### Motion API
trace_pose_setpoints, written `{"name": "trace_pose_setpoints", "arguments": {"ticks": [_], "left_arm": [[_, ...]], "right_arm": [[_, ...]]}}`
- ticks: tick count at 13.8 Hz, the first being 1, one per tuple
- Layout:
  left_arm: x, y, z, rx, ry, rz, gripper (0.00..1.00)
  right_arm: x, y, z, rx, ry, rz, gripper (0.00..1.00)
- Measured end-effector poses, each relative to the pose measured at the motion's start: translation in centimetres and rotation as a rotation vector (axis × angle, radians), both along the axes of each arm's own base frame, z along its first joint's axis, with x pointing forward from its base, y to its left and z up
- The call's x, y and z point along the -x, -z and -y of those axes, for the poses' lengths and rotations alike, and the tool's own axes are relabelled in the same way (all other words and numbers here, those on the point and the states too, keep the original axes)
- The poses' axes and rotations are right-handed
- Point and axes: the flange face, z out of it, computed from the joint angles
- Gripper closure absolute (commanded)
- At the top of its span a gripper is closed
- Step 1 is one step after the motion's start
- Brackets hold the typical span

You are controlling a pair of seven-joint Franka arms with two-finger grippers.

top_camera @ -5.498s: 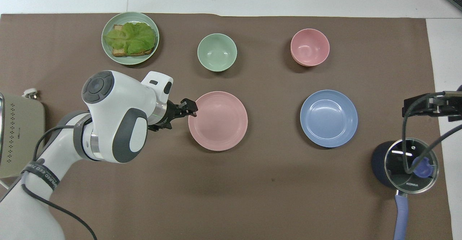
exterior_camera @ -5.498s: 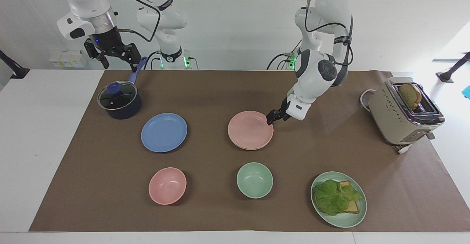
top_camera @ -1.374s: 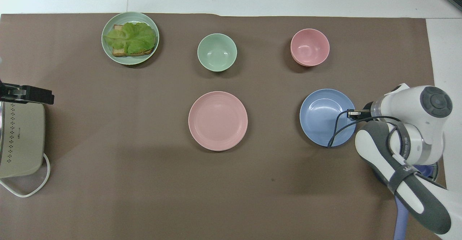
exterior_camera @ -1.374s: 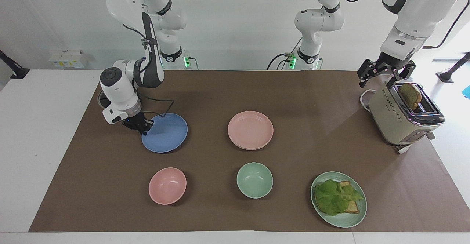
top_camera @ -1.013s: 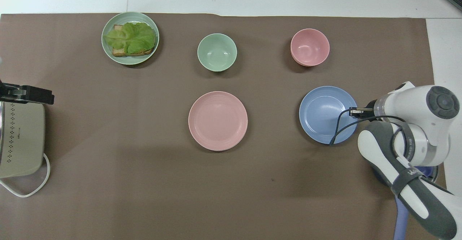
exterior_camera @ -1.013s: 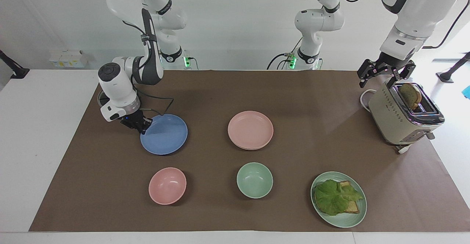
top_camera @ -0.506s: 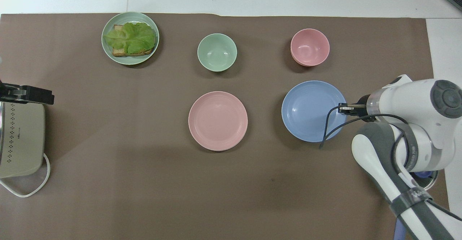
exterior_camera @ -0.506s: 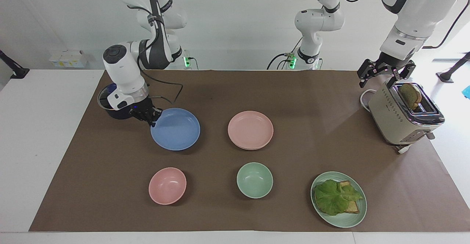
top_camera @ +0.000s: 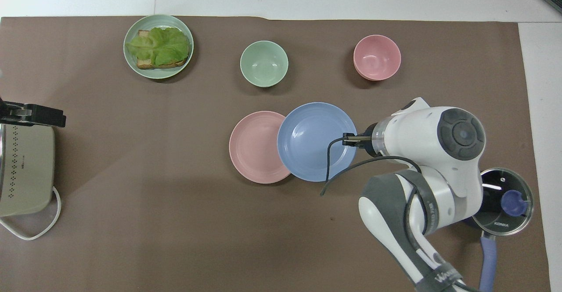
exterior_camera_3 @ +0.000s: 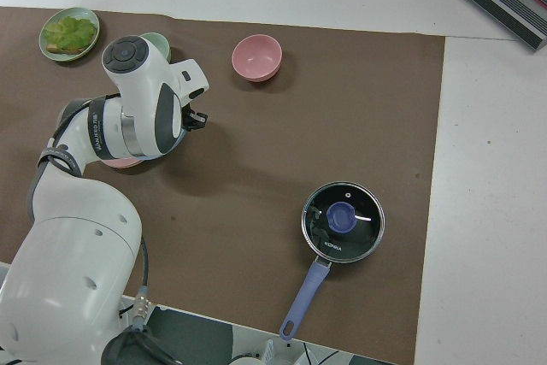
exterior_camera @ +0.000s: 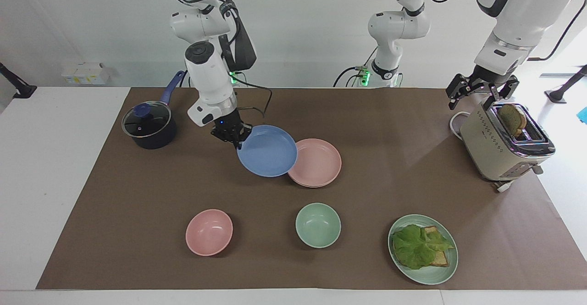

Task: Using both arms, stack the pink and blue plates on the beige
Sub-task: 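Carry the blue plate with the right gripper onto the pink plate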

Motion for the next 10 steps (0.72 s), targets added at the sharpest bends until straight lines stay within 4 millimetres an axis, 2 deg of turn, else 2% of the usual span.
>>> {"name": "trace_pose_setpoints", "arguments": {"ticks": [2, 4, 7, 10], "left_arm": [[0.0, 0.0, 0.0, 0.000, 0.000, 0.000, 0.00], [0.0, 0.0, 0.0, 0.000, 0.000, -0.001, 0.00], [0.0, 0.0, 0.0, 0.000, 0.000, -0.001, 0.00], [0.0, 0.0, 0.0, 0.000, 0.000, -0.001, 0.00]], "right_arm": [[0.3, -0.1, -3.4, -0.033, 0.057, 0.015, 1.00], [0.8, 0.9, -6.1, -0.049, 0.079, 0.019, 1.00], [0.8, 3.1, -7.8, -0.054, 0.069, 0.016, 1.00], [0.2, 5.7, -8.1, -0.083, 0.098, 0.006, 1.00]]}}
